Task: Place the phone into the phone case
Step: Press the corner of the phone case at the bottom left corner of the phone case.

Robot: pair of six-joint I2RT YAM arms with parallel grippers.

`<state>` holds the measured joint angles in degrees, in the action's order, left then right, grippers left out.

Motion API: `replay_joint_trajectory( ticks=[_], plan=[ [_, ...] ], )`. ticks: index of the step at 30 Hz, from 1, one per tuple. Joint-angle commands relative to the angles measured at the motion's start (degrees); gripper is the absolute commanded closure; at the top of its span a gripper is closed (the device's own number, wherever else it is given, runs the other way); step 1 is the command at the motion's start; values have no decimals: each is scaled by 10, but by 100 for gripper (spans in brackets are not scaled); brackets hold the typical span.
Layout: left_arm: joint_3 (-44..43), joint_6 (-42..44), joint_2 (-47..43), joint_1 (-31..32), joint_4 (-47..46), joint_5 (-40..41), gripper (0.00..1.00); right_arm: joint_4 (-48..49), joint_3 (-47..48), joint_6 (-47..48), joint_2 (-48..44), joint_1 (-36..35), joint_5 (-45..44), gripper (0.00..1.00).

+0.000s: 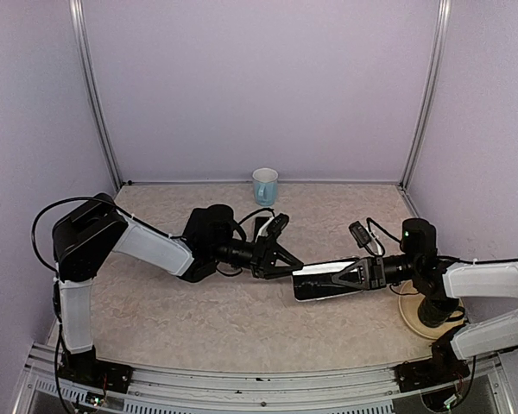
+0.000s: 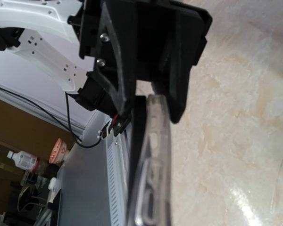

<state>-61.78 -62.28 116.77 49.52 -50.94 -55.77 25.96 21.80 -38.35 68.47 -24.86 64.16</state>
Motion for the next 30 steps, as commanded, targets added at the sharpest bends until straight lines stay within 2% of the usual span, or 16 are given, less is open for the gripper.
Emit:
replay_joint_trajectory(
  ticks=[1,15,24,30],
  plan=[
    [-2,-6,3,7,-47,-20,77,11,18,9,4,-5,-13,100],
    [2,-23,7,6,-70,-22,100,9,21,7,9,-5,-13,100],
    [4,-25,3,2,-65,-12,100,17,23,-2,6,-5,-4,100],
    [1,46,-25,-5,35,27,98,35,23,-16,-3,-5,6,100]
  ],
)
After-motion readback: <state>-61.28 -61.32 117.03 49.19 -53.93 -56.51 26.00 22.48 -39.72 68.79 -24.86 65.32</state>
